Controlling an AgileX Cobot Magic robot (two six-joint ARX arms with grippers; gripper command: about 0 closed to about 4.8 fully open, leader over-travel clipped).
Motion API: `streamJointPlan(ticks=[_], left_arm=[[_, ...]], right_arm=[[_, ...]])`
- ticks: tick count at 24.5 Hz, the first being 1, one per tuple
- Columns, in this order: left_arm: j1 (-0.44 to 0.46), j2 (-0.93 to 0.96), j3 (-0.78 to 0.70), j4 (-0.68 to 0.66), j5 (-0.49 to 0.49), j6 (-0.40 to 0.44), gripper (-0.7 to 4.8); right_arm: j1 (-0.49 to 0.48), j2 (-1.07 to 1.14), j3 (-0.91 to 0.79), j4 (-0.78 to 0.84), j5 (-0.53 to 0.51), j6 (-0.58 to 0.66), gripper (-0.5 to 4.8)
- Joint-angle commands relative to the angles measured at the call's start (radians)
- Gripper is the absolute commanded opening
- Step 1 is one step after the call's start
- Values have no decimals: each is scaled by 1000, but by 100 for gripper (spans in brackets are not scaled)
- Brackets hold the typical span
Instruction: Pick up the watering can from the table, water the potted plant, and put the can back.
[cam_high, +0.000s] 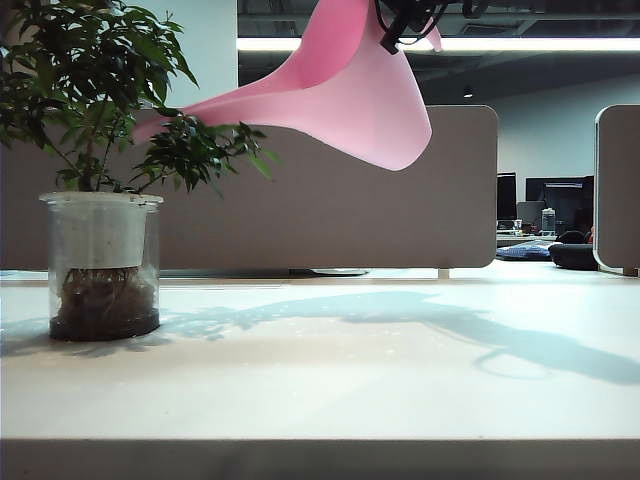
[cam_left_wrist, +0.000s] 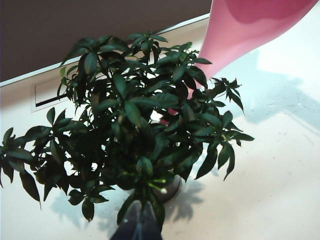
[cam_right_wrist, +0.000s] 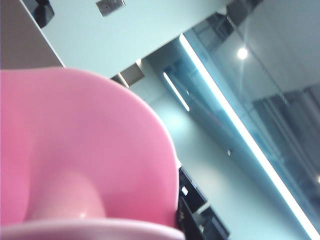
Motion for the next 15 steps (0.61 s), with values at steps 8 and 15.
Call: streamJointPlan(ticks=[8, 15], left_arm=[[-1, -2, 7, -35, -3, 0, -5], [-1, -2, 7, -42, -2, -1, -5]], right_arm=[[-57, -11, 11, -228, 232, 524, 94], [-137, -13, 9, -428, 231, 887, 93]])
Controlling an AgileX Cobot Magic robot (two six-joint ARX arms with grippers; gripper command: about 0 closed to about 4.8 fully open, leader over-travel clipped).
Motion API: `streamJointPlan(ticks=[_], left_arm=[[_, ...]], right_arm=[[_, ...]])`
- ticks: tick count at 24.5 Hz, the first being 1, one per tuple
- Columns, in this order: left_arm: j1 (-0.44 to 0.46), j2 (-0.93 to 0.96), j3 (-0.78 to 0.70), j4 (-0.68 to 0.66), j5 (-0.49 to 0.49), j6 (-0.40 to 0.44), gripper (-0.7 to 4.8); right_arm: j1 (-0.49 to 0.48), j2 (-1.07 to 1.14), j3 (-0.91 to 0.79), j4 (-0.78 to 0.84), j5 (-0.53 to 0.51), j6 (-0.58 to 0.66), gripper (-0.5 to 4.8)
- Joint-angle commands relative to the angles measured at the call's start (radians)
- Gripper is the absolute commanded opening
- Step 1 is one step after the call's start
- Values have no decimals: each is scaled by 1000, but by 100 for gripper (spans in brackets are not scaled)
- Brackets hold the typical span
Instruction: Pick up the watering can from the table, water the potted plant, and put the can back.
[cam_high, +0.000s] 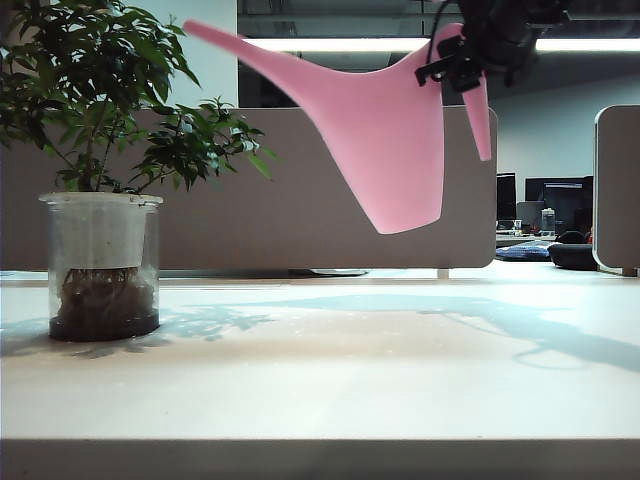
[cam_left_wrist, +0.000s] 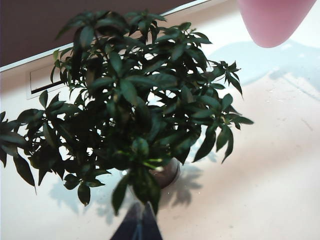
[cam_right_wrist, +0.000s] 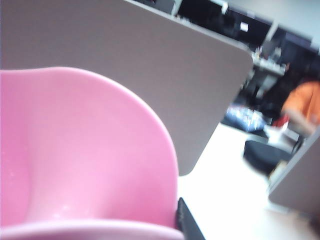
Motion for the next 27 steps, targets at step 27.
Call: streamJointPlan(ticks=[27], left_arm=[[0, -2, 7, 10, -2, 0, -5]], right_arm=[[-82, -75, -258, -210, -77, 320, 252]])
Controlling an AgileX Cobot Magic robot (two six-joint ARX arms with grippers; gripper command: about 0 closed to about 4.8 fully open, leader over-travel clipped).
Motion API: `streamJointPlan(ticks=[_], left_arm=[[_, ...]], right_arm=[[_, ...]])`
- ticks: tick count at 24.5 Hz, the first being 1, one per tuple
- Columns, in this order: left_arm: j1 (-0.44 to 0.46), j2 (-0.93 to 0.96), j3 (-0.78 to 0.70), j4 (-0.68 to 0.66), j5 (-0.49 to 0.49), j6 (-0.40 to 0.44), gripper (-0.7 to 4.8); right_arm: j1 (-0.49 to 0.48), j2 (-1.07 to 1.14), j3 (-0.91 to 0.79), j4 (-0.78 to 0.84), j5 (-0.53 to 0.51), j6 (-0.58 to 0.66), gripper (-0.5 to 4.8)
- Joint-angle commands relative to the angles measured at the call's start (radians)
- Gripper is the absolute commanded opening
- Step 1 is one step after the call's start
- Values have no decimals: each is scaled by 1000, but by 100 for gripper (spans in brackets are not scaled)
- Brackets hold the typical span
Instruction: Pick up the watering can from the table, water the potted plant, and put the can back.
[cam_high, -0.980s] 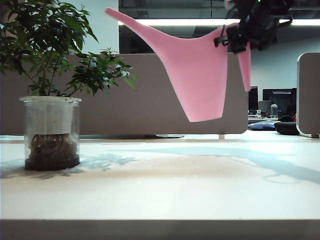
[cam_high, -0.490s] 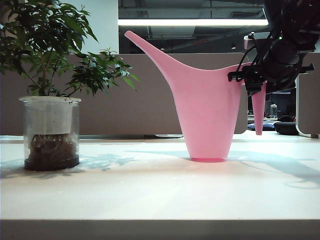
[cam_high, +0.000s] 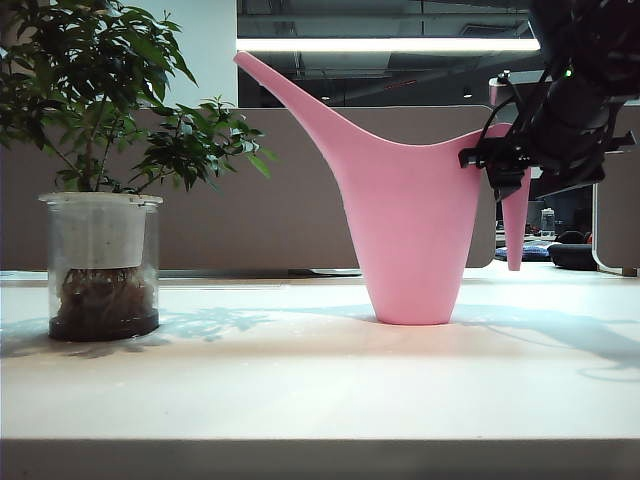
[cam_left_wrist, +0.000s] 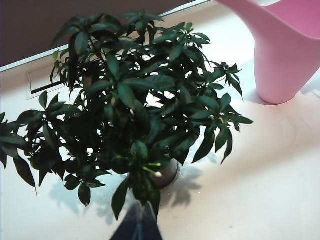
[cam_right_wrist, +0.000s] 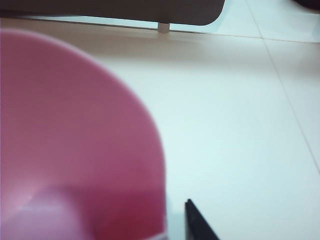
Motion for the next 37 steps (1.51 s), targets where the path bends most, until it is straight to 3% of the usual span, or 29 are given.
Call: streamJointPlan(ticks=[1, 6, 10, 12, 14, 15, 16, 18, 24, 30, 37], left_arm=[[-1, -2, 7, 10, -2, 0, -5], [-1, -2, 7, 10, -2, 0, -5], [-1, -2, 7, 10, -2, 0, -5], [-1, -2, 7, 10, -1, 0, -5], [-1, -1, 7, 10, 1, 0, -5], [-1, -1, 7, 10, 1, 0, -5], [-1, -2, 7, 10, 1, 0, -5], [-1, -2, 7, 10, 2, 0, -5], [-1, -4, 6, 2, 32, -49, -5], [-2, -100, -67, 18, 31, -72, -5], [-2, -362, -346, 255, 50, -124, -5]], right_arm=[[0, -50, 4, -50, 4, -23, 257], [0, -174, 4, -283, 11, -23, 279], [0, -235, 4, -362, 9, -23, 330], [0, -267, 4, -409, 0, -22, 328], [1, -306, 4, -462, -19, -21, 289], [2, -346, 4, -502, -36, -6, 186], [2, -369, 4, -519, -47, 4, 125], [2, -420, 4, -557, -69, 17, 48], [5, -657, 4, -721, -122, 108, 17], [5, -921, -5, -849, -123, 109, -1], [5, -1326, -210, -849, -130, 87, -2]])
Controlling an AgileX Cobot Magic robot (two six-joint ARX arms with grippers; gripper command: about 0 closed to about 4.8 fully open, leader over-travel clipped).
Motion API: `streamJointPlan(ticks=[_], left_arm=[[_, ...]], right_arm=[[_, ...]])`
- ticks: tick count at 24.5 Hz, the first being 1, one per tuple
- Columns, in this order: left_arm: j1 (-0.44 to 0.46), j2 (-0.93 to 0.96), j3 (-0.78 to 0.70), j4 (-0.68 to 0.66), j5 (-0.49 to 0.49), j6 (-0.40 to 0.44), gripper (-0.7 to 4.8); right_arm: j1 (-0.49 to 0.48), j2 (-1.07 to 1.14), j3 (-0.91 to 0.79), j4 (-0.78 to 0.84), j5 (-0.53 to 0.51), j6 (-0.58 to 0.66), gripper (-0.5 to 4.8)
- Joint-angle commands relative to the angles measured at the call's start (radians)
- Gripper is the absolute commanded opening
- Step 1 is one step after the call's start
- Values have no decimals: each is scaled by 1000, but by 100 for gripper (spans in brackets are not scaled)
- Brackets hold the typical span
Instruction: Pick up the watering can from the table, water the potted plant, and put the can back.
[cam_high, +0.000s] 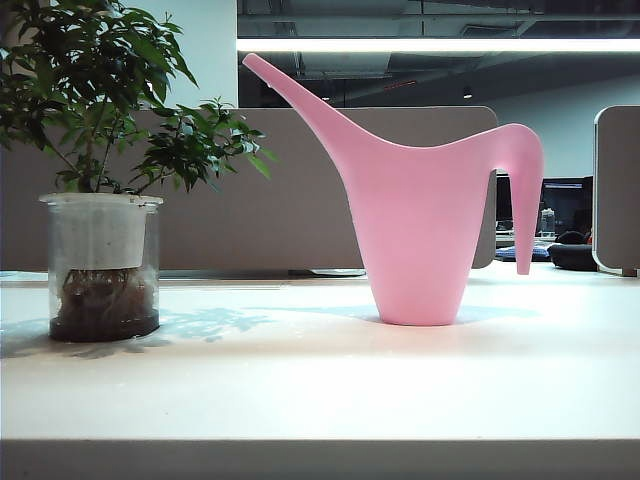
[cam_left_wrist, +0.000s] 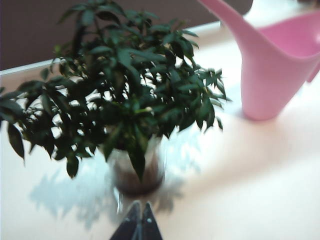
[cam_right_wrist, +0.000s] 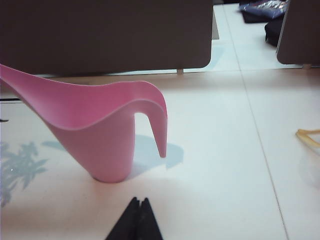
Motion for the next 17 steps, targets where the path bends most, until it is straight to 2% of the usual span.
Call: streamJointPlan(ticks=[1, 5, 6, 7, 9, 10, 11, 17], left_arm=[[0, -96, -127, 163, 17, -34, -5], [0, -137, -228, 204, 15, -97, -4], [0, -137, -261, 214, 2, -143, -4], [0, -137, -301, 261, -30, -154, -5], [0, -146, -364, 352, -53, -132, -5], [0, -168, -441, 480, -49, -101, -5], [0, -180, -476, 535, -47, -86, -5], [0, -279, -748, 823, -3, -79, -5]], right_arm=[[1, -166, -127, 68, 2, -45, -2], [1, -303, -254, 91, 6, -63, 0], [1, -344, -285, 92, 6, -61, 0], [0, -372, -312, 109, 12, -61, 0], [0, -388, -349, 142, 13, -62, -1], [0, -406, -393, 180, 11, -61, -1], [1, -409, -412, 198, 1, -61, -1], [1, -420, -569, 357, -25, -2, -1]])
